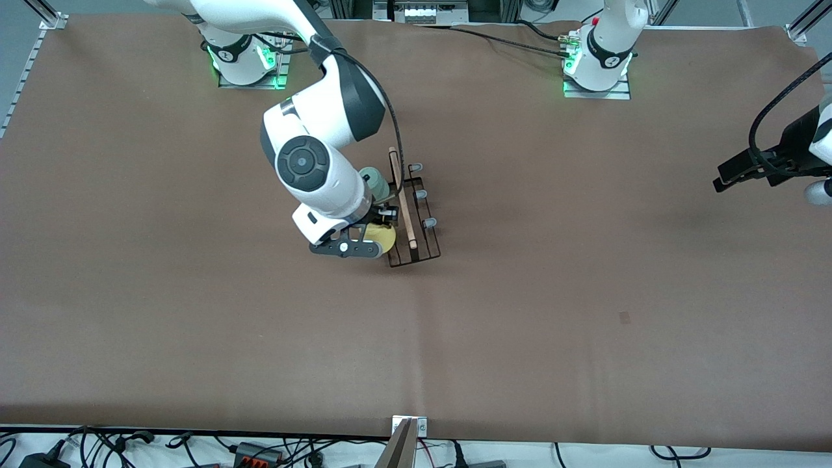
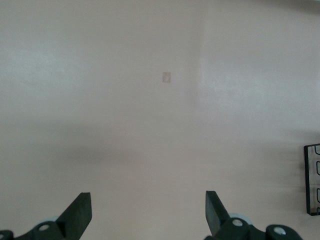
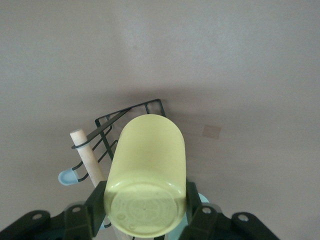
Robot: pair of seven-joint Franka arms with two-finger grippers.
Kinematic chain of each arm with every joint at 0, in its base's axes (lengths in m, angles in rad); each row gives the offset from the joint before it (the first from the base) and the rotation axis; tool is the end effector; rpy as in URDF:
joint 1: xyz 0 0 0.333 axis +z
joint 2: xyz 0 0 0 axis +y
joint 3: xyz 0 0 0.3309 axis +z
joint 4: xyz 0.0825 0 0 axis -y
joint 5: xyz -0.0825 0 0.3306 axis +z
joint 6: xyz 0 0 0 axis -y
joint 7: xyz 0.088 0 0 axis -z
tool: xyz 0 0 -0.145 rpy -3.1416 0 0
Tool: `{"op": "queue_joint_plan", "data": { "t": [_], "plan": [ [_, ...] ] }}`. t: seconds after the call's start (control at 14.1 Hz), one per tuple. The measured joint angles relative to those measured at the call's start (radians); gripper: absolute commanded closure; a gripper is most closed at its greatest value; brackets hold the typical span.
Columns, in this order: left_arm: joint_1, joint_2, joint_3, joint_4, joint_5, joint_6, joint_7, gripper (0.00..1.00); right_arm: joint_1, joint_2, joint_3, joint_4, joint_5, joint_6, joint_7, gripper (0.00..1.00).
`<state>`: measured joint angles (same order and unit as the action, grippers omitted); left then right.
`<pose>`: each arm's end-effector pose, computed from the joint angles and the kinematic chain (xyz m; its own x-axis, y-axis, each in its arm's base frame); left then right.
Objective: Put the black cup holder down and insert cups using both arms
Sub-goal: 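Hang the yellow cup on a rack peg and open the right gripper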
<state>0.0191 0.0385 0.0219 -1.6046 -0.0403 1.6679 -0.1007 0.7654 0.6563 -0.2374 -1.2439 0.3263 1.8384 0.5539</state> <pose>0.5222 0.0157 0.5762 0.9892 0.1450 0.0207 0.1440 -0.9887 0.0416 0.5523 0.4110 0.3752 0.9895 -0.0668 -0.1284 -0.0817 -0.9900 -0.1153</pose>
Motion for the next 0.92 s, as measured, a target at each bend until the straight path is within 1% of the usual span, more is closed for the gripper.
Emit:
{"op": "queue_joint_plan", "data": {
  "t": [0.14, 0.43, 0.57, 0.64, 0.71, 0.92],
  "plan": [
    [0.0, 0.001, 0.0, 0.0, 0.002, 0.003, 0.0, 0.0, 0.008, 0.011, 0.001, 0.0, 0.0, 0.0, 0.0, 0.73],
    [0.0, 0.008, 0.0, -0.001, 0.043, 0.003, 0.002, 0.0, 0.022, 0.036, 0.002, 0.0, 0.0, 0.0, 0.0, 0.72],
    [0.0, 0.009, 0.0, -0.001, 0.043, 0.003, 0.002, 0.0, 0.022, 0.05, 0.001, -0.001, 0.0, 0.0, 0.0, 0.68],
    [0.0, 0.009, 0.0, -0.001, 0.043, 0.003, 0.002, 0.0, 0.022, 0.058, 0.001, -0.001, 0.0, 0.0, 0.0, 0.36],
    [0.0, 0.009, 0.0, -0.001, 0.043, 0.003, 0.002, 0.0, 0.022, 0.069, 0.001, -0.001, 0.0, 0.0, 0.0, 0.0],
    [0.0, 0.009, 0.0, -0.002, 0.043, 0.003, 0.002, 0.0, 0.022, 0.092, 0.001, -0.001, 0.0, 0.011, 0.003, 0.0]
  ]
}}
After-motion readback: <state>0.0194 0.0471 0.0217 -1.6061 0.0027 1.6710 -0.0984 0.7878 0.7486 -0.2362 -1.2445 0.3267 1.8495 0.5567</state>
